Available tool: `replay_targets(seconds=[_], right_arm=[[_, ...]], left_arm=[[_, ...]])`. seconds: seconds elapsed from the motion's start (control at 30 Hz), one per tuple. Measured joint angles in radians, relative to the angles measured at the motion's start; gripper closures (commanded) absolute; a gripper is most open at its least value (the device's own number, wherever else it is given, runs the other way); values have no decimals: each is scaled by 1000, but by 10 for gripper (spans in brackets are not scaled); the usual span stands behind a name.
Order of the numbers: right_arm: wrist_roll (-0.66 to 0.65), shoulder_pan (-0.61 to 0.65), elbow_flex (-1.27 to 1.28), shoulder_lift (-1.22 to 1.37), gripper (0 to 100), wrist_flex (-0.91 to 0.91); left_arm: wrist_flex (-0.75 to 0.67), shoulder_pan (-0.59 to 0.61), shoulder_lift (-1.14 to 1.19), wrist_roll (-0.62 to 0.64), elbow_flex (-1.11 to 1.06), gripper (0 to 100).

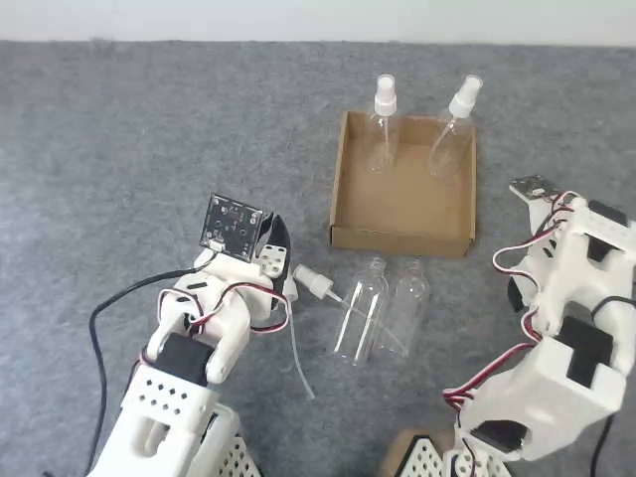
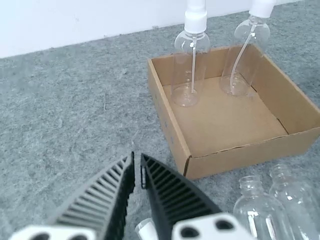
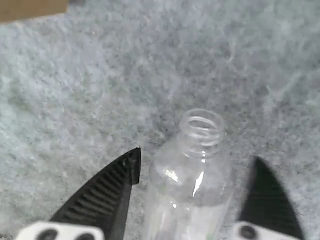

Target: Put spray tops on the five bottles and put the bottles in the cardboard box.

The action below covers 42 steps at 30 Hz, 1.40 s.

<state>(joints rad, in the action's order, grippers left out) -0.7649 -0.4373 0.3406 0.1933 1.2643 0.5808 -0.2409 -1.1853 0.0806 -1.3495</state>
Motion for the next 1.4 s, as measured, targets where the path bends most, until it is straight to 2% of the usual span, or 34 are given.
replay_targets(seconds=[0.13,0.33,0.53,0.67,0.8,1.03,1.4], right_arm=[[-2,0,0,0,993,0],[-2,-35,-3,0,992,0],[-2,-84,-6,-2,992,-2],[0,-106,-6,-51,992,-2],[0,-104,52,-140,992,-8],[0,-91,219,-305,992,-63],[0,-89,313,-460,992,-64]], left_arm=[[0,3,0,0,0,988],[40,135,0,0,55,988],[296,222,35,-18,298,987],[482,222,236,-87,485,914],[591,227,516,-137,647,840],[568,249,968,-160,796,837],[519,287,1330,-189,922,837]])
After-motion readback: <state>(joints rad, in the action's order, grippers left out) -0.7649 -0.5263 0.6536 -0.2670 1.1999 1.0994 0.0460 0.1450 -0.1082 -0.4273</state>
